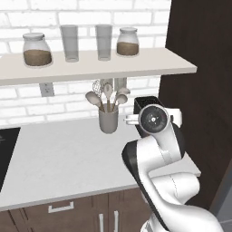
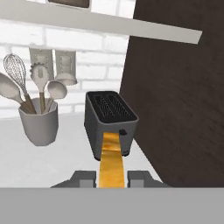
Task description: Start the toaster. Once the lever pops up, take the bread to the plate on the dining counter.
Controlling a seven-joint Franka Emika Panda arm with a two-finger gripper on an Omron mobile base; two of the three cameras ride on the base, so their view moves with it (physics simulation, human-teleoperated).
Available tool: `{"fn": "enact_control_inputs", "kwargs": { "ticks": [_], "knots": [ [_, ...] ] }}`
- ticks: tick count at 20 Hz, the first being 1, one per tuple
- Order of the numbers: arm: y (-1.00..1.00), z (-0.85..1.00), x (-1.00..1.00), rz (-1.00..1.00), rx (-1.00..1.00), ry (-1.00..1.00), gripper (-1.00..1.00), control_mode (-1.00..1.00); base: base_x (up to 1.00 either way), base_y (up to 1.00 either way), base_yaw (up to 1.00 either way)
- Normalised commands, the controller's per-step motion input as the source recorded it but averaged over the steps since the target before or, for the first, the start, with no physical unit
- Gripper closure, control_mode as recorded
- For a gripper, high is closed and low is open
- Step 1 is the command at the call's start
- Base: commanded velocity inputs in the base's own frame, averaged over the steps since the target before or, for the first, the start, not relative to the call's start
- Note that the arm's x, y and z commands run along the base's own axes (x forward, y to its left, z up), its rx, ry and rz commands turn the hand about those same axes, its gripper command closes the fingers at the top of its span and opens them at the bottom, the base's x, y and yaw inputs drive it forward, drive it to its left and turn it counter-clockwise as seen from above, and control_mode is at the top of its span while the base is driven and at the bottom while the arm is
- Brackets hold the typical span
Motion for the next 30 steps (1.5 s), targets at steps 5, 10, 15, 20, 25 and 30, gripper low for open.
{"fn": "enact_control_inputs", "kwargs": {
  "ticks": [5, 10, 15, 20, 25, 30],
  "knots": [
    [0.0, 0.0, 0.0, 0.0, 0.0, 0.0, 1.0, -1.0, 0.0, 0.0, 0.0],
    [0.0, 0.0, 0.0, 0.0, 0.0, 0.0, 1.0, -1.0, 0.0, 0.0, 0.0],
    [0.0, 0.0, -0.05, 0.0, 0.0, 0.0, 1.0, -1.0, 0.0, 0.0, 0.0],
    [0.0, 0.0, -0.15, 0.01, 0.0, -0.01, 1.0, 1.0, -0.69, 0.0, 0.04],
    [0.0, 0.0, 0.0, 0.0, 0.0, 0.0, 1.0, 1.0, -0.44, 0.15, -0.08],
    [0.0, 0.0, 0.0, 0.0, 0.0, 0.0, 1.0, 1.0, -0.04, 0.78, -0.32]
  ]
}}
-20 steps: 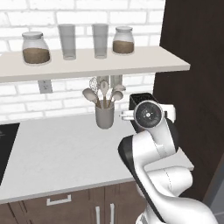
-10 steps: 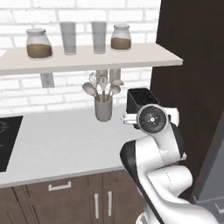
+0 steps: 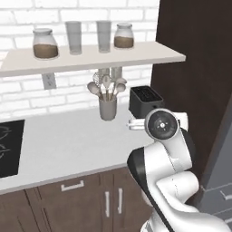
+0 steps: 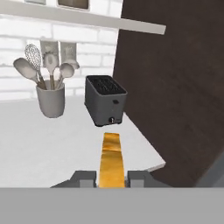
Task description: Start the toaster. Once the lever pops up, take the bread to the plate on the dining counter.
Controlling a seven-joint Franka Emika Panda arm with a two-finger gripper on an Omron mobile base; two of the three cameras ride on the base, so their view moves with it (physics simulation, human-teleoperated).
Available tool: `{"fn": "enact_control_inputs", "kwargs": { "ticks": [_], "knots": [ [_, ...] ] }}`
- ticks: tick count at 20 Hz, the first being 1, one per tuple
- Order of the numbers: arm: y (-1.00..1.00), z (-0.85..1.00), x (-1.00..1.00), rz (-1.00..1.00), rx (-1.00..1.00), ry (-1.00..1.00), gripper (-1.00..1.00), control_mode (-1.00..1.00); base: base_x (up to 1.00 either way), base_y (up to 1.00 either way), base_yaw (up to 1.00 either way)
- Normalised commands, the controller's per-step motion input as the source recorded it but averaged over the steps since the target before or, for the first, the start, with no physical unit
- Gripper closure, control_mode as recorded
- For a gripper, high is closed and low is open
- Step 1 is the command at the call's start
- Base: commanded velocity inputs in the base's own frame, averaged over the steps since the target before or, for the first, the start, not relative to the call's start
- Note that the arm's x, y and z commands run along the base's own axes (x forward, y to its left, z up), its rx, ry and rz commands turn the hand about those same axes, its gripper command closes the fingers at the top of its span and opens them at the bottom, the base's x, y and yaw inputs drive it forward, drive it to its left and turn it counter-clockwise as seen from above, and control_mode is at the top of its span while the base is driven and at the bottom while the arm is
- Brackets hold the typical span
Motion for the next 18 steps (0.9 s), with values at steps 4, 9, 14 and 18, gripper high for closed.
{"fn": "enact_control_inputs", "kwargs": {
  "ticks": [4, 9, 14, 18],
  "knots": [
    [0.0, 0.0, 0.0, 0.0, 0.0, 0.0, 1.0, 1.0, -0.06, 1.0, -0.28],
    [0.0, 0.0, 0.0, 0.0, 0.0, 0.0, 1.0, 1.0, -0.23, 1.0, -0.28],
    [0.0, 0.0, 0.0, 0.0, 0.0, 0.0, 1.0, 1.0, -0.1, 0.98, -0.11],
    [0.0, 0.0, 0.0, 0.0, 0.0, 0.0, 1.0, 1.0, -0.22, 0.65, 0.51]
  ]
}}
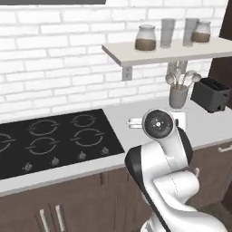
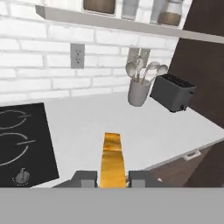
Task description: Start the toaster. Once the lever pops up, take the bread to the plate on the dining counter.
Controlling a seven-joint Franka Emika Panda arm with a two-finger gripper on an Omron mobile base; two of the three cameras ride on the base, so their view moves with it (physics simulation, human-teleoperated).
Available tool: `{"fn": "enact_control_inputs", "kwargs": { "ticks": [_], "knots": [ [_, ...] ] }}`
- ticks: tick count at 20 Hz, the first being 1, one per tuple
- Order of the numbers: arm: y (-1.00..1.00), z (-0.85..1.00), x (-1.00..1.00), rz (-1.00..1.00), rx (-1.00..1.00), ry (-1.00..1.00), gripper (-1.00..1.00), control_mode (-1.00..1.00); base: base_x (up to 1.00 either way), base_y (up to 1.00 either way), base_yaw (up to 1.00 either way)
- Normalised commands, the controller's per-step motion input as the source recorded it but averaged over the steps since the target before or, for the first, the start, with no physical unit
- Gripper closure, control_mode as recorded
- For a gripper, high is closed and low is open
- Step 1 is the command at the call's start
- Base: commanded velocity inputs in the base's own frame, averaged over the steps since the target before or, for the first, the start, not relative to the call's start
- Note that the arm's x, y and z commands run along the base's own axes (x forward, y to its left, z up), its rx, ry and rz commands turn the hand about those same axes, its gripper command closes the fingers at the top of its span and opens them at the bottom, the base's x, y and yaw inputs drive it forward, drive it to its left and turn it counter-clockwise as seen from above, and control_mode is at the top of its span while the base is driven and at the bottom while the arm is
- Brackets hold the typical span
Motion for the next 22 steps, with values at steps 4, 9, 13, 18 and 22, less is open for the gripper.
{"fn": "enact_control_inputs", "kwargs": {
  "ticks": [4, 9, 13, 18, 22],
  "knots": [
    [0.0, 0.0, 0.0, 0.0, 0.0, 0.0, 1.0, 1.0, -0.22, 0.39, 0.92],
    [0.0, 0.0, 0.0, 0.0, 0.0, 0.0, 1.0, 1.0, -0.13, 0.07, 1.0],
    [0.0, 0.0, 0.0, 0.0, 0.0, 0.0, 1.0, 1.0, -0.12, 0.0, 1.0],
    [0.0, 0.0, 0.0, 0.0, 0.0, 0.0, 1.0, 1.0, -0.1, 0.0, 1.0],
    [0.0, 0.0, 0.0, 0.0, 0.0, 0.0, 1.0, 1.0, -0.07, 0.0, 1.0]
  ]
}}
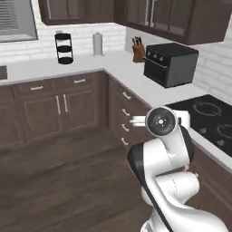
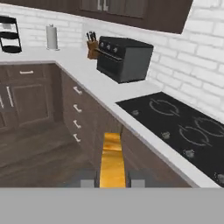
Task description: Start the toaster. Once the lever pops up, take the bread to the plate on the dining counter.
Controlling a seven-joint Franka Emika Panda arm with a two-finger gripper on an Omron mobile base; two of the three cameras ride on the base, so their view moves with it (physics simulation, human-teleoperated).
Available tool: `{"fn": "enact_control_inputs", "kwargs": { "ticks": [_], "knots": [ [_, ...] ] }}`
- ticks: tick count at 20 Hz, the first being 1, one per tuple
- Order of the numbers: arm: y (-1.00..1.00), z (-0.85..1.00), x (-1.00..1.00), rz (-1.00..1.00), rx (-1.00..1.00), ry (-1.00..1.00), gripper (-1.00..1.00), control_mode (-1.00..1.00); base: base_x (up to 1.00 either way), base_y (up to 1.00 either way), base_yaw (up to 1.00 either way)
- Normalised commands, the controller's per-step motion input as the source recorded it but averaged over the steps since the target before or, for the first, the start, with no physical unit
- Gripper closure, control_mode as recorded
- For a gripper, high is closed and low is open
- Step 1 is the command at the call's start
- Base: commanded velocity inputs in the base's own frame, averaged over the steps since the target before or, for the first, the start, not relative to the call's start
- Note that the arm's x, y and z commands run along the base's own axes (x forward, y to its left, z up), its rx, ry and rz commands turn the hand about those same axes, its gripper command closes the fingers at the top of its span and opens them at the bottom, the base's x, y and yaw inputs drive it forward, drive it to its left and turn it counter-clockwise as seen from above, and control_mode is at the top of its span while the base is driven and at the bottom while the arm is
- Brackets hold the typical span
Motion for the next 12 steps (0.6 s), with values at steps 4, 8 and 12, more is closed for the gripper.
{"fn": "enact_control_inputs", "kwargs": {
  "ticks": [4, 8, 12],
  "knots": [
    [0.0, 0.0, 0.0, 0.0, 0.0, 0.0, 1.0, 1.0, -0.07, 0.0, 1.0],
    [0.0, 0.0, 0.0, 0.0, 0.0, 0.0, 1.0, 1.0, -0.05, 0.0, 1.0],
    [0.0, 0.0, 0.0, 0.0, 0.0, 0.0, 1.0, 1.0, -0.01, 0.0, 1.0]
  ]
}}
